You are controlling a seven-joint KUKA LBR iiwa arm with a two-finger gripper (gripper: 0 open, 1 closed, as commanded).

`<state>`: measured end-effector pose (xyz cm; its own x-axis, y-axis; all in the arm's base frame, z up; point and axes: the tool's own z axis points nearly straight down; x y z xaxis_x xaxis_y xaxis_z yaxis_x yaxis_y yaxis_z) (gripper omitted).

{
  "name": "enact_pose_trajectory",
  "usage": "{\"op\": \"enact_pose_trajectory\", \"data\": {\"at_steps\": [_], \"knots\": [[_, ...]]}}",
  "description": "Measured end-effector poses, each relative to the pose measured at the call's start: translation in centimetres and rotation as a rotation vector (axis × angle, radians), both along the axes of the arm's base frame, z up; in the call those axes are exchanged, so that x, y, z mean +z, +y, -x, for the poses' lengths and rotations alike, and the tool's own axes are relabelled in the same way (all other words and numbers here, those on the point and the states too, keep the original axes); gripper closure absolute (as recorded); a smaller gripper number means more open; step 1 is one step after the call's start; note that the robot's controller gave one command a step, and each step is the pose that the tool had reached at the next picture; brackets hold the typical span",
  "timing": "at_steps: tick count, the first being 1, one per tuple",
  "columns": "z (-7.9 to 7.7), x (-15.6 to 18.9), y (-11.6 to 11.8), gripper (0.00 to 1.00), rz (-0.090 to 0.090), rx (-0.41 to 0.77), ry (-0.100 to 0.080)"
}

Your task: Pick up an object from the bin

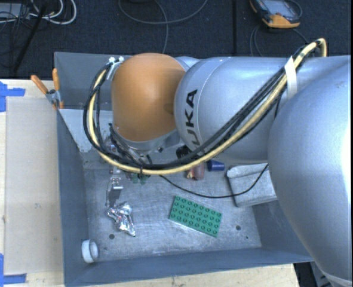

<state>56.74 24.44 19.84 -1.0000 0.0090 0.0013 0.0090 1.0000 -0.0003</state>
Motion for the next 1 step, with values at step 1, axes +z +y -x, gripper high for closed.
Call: {"op": "enact_pose_trajectory", "data": {"at_steps": [1], "knots": [[2.61, -12.56, -3.29, 0.0, 0.002, 0.27, 0.007]]}}
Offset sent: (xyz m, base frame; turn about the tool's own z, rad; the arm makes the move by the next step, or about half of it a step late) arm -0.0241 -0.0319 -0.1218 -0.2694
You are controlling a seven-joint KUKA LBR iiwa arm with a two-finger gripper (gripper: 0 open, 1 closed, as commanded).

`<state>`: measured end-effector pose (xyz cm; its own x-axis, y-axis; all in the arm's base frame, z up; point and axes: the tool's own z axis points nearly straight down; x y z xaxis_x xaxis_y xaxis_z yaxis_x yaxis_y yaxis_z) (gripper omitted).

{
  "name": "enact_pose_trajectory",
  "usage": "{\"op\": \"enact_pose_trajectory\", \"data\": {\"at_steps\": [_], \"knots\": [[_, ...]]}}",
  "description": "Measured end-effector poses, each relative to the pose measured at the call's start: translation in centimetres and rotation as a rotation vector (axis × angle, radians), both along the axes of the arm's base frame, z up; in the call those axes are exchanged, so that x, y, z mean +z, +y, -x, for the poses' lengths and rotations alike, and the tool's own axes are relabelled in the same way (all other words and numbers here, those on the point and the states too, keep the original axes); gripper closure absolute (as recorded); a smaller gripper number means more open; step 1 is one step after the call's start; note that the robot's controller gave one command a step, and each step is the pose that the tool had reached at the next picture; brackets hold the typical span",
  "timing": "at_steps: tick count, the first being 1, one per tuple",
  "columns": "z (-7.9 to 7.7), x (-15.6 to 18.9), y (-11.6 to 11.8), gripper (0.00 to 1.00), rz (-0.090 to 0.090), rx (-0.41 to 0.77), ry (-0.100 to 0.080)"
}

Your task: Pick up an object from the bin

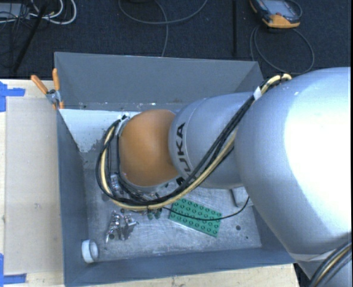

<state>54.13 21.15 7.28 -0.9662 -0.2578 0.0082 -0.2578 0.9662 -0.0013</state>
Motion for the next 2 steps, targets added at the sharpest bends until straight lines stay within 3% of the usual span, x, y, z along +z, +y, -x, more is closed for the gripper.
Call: {"op": "enact_pose_trajectory", "data": {"at_steps": [1, 2], "knots": [[-0.2, 0.3, 0.0, 1.0, -0.003, -0.005, -0.005], [1.4, 13.3, 0.1, 1.0, -0.006, 0.069, -0.015]]}}
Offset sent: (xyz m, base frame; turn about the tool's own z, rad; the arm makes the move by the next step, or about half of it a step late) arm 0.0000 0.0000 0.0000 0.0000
